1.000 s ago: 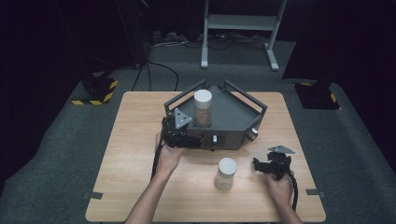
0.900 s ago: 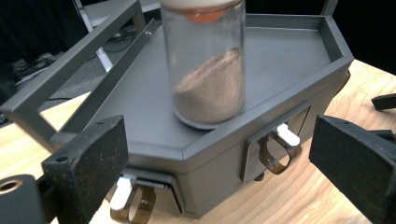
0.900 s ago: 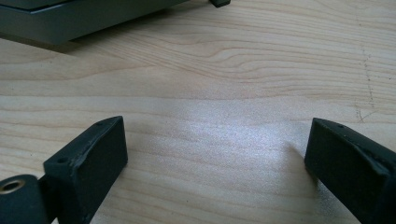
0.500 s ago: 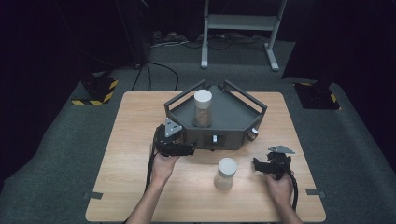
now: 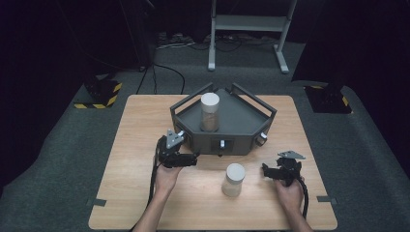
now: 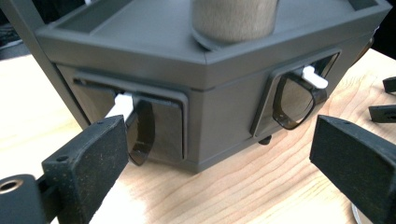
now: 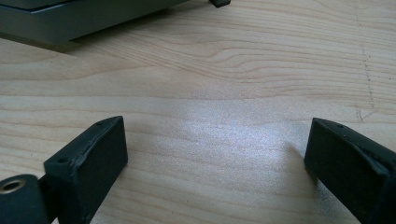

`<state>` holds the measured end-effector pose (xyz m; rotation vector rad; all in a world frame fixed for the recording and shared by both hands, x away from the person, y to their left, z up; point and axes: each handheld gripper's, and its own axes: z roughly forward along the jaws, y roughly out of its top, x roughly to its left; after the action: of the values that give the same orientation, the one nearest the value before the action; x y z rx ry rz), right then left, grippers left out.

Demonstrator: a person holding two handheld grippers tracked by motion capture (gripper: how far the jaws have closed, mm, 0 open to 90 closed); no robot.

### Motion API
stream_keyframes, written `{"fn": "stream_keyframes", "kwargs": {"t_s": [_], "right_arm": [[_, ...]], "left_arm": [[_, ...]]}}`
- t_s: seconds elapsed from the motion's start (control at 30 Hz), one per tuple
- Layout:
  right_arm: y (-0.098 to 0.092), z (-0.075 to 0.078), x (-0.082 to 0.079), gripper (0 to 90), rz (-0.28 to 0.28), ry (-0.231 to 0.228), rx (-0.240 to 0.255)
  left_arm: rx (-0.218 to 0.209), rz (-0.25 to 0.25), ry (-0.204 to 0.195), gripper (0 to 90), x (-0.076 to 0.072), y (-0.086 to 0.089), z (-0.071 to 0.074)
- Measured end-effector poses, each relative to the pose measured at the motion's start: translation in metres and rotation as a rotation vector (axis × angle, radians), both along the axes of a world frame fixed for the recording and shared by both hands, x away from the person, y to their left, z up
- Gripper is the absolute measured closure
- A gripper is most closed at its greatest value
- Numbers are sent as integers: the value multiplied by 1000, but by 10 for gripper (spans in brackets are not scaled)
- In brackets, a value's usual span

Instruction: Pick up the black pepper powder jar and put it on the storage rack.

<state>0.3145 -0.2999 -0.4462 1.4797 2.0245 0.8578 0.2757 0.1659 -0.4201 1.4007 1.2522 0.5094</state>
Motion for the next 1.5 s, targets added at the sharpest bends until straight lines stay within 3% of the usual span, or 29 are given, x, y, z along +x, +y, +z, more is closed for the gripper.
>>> {"fn": "stream_keyframes", "kwargs": {"t_s": [0.6, 0.77, 0.97, 1.13, 1.5], "right_arm": [[1, 0, 0, 54, -3, 0, 0], [1, 0, 0, 54, -3, 0, 0], [1, 0, 0, 54, -3, 0, 0], [1, 0, 0, 53, -3, 0, 0], [1, 0, 0, 54, -4, 0, 0]], "left_arm": [[26, 18, 45, 48, -3, -4, -31], [10, 30, 59, 48, -1, -5, -39], [35, 43, 86, 44, 1, -9, -49], [58, 55, 97, 43, 2, -13, -55], [52, 81, 131, 44, 7, -12, -63]]}}
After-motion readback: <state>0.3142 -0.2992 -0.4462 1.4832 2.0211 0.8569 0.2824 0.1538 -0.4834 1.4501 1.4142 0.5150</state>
